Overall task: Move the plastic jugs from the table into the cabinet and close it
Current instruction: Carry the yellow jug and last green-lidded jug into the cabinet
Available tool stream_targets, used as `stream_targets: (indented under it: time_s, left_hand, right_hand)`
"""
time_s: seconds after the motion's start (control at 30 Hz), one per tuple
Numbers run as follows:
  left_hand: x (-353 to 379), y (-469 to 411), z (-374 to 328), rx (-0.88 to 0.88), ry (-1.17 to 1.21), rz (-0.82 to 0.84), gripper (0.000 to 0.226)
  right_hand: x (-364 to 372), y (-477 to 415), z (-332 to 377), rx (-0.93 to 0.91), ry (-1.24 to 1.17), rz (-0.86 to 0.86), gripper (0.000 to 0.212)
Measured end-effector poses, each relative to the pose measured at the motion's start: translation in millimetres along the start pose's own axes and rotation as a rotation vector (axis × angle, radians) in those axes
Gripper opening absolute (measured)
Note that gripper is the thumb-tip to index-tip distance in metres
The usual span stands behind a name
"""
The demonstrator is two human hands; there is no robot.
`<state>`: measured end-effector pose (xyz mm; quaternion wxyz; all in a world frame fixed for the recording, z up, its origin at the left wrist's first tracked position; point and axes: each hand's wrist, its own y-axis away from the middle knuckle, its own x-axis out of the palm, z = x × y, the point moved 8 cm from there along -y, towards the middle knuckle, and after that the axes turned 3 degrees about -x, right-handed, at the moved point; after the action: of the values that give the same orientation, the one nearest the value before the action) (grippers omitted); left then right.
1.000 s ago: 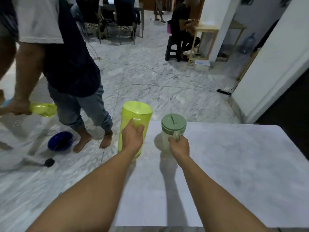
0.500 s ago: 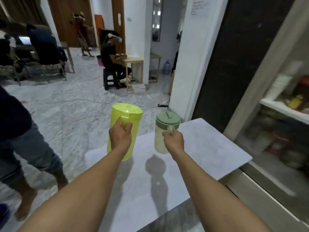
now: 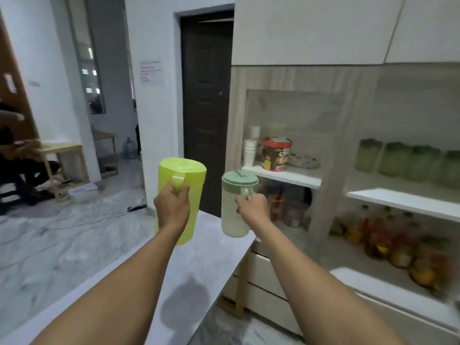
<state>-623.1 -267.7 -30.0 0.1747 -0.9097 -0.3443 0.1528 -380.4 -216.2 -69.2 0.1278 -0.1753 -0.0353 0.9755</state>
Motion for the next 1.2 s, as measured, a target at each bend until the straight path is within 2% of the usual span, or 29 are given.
stream_targets:
  time_s: [0.1,0.23,0.6,0.67,0.9,1.2]
  left_hand:
    - [54.6,12.4,-32.3,0.038,0.035,0.084,0.036]
    - [125.9,38.7,-76.8,0.065,0.082,0.19,0.033]
    - [301.3,118.4,-177.4,0.127,0.258,0.348,0.03]
    - [325.3,133.0,-193.8,0.149,0.261,0.364,0.031]
    - [422.9,188.4,-237.2,0.143,0.335,0.486,0.03]
    - [526.0,213.2,-268.6,0.132,0.406,0.581,0.029]
  right_hand:
    - [-69.8,-16.2,-6.8,0.009,0.017,-0.11,0.023]
    - [-156.8,-30.7,-18.3,0.028,-0.012,-0.237,0.015]
    - [-372.9,-64.5,-59.3,0.066,-0.017,-0.493,0.018]
    - [-401.2,-69.7,-68.9,0.073,-0.02,-0.523,0.016]
    - [-492.3,-96.7,-121.1,0.123,-0.02,-0.61,0.031]
    - [-559.1,-150.8,-153.8,0.15,-0.021,-0.673,0.018]
